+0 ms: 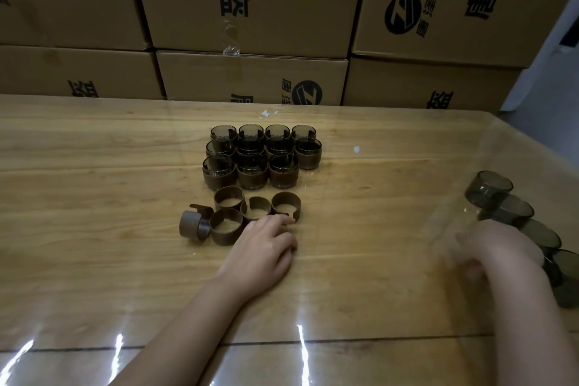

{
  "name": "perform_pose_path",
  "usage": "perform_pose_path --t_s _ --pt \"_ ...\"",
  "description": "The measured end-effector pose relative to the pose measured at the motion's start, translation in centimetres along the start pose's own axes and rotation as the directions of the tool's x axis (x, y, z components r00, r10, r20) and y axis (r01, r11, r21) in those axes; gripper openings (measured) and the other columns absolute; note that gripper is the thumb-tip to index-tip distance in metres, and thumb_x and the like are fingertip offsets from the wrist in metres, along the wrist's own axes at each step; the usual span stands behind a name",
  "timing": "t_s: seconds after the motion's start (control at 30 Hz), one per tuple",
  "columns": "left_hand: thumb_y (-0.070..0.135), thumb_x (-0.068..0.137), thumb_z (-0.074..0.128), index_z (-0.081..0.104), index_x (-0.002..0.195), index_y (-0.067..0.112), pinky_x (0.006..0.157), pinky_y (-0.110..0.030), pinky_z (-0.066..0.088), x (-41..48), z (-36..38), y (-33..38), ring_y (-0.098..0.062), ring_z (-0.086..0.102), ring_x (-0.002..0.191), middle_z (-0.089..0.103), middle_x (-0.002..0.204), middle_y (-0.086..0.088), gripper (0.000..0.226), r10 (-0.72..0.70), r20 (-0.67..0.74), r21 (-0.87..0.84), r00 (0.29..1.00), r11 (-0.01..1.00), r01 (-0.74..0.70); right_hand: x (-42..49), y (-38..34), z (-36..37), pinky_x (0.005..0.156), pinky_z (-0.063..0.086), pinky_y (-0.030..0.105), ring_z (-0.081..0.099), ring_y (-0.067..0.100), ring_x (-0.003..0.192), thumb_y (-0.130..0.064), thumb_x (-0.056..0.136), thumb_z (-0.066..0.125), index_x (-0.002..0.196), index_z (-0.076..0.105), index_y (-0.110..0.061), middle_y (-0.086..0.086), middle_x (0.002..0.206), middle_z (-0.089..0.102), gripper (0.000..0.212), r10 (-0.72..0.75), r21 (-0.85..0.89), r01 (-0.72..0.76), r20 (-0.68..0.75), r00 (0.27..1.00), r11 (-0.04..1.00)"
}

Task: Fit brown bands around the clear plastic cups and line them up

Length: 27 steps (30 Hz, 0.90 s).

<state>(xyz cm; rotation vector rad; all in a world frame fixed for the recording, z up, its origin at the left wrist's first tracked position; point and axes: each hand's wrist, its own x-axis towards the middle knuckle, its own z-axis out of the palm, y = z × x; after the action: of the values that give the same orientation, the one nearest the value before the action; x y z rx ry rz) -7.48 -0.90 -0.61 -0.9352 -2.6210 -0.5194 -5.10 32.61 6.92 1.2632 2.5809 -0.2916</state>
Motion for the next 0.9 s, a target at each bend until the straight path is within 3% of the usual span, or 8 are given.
perform_pose_path --t_s 0.07,0.27,0.43,0.53,0.63,0.73,0.83,0.9 --pt "0.024 0.090 0.058 0.069 0.102 0.018 0.097 -0.035 0.039 0.0 0.0 -0.1 -0.020 0.050 0.120 0.054 0.131 -0.004 0.017 0.001 0.002 0.002 1.000 1.000 -0.001 -0.8 0.2 -0.4 0.067 0.049 0.030 0.066 0.025 0.076 -0.026 0.081 0.070 0.079 0.070 -0.011 0.010 0.080 0.071 0.015 -0.003 -0.040 0.003 0.001 1.000 0.999" --pt "0.022 0.088 0.062 0.070 0.097 0.018 0.090 -0.036 0.043 0.2 0.0 0.0 -0.022 0.054 0.115 0.058 0.126 -0.005 0.013 0.012 -0.023 0.016 1.000 1.000 -0.011 -0.5 0.9 0.6 0.056 0.041 0.030 0.061 0.029 0.070 -0.015 0.093 0.052 0.077 0.067 -0.005 0.015 0.077 0.066 0.024 -0.025 0.062 0.035 -0.156 0.987 0.997" --pt "0.023 0.088 0.061 0.070 0.097 0.017 0.091 -0.035 0.043 0.2 0.1 0.0 -0.022 0.054 0.115 0.058 0.127 -0.005 0.014 0.014 -0.019 0.011 1.000 1.000 -0.013 -1.0 1.0 0.9 0.050 0.037 0.028 0.056 0.028 0.061 -0.008 0.093 0.052 0.073 0.062 -0.005 0.014 0.070 0.061 0.023 -0.080 -0.013 0.080 -0.277 0.957 0.997" --pt "0.023 0.089 0.060 0.070 0.099 0.017 0.092 -0.035 0.042 0.2 0.0 0.1 -0.022 0.053 0.117 0.057 0.128 -0.005 0.015 0.019 -0.014 0.010 1.000 1.000 -0.019 -2.3 -0.8 0.3 0.053 0.040 0.030 0.055 0.028 0.060 -0.012 0.093 0.055 0.069 0.060 -0.007 0.013 0.068 0.059 0.025 -0.210 -0.034 0.211 -0.340 0.917 0.977" --pt "0.024 0.089 0.059 0.070 0.100 0.017 0.092 -0.037 0.044 0.1 0.0 0.1 -0.022 0.053 0.117 0.057 0.128 -0.005 0.016 0.018 -0.023 0.011 1.000 1.000 -0.018 -4.5 -4.2 0.9 0.066 0.048 0.035 0.064 0.035 0.080 -0.032 0.097 0.052 0.081 0.067 -0.007 0.016 0.082 0.067 0.034 -0.384 -0.047 0.391 -0.320 0.866 0.919" --pt "0.033 0.093 0.054 0.066 0.113 0.020 0.096 -0.034 0.042 0.1 -0.3 0.0 -0.015 0.050 0.118 0.054 0.132 0.000 0.027 0.012 0.002 -0.015 1.000 1.000 -0.012 -6.7 -7.5 2.6 0.066 0.053 0.032 0.068 0.030 0.077 -0.038 0.098 0.050 0.106 0.068 -0.005 0.014 0.080 0.071 0.039 -0.538 0.166 0.617 -0.352 0.766 0.769" --pt "0.054 0.088 0.050 0.045 0.138 0.028 0.101 -0.025 0.039 0.6 -0.4 0.4 -0.003 0.045 0.119 0.044 0.137 0.012 0.056 -0.109 0.115 -0.184 0.987 0.974 0.129 -9.2 -10.2 4.5 0.045 0.043 0.019 0.058 0.009 0.040 -0.030 0.099 0.051 0.125 0.060 -0.014 -0.003 0.054 0.065 0.032 -0.664 0.605 0.673 -0.297 0.686 0.425" --pt "0.058 0.080 0.060 0.033 0.144 0.029 0.094 -0.019 0.047 1.0 -0.1 1.1 0.003 0.052 0.109 0.042 0.134 0.014 0.075 -0.209 0.148 -0.412 0.967 0.875 0.253 -10.4 -11.4 5.4 0.046 0.042 0.016 0.055 0.010 0.037 -0.024 0.099 0.051 0.124 0.060 -0.016 -0.006 0.053 0.063 0.028 -0.714 0.724 0.653 -0.334 0.615 0.224"
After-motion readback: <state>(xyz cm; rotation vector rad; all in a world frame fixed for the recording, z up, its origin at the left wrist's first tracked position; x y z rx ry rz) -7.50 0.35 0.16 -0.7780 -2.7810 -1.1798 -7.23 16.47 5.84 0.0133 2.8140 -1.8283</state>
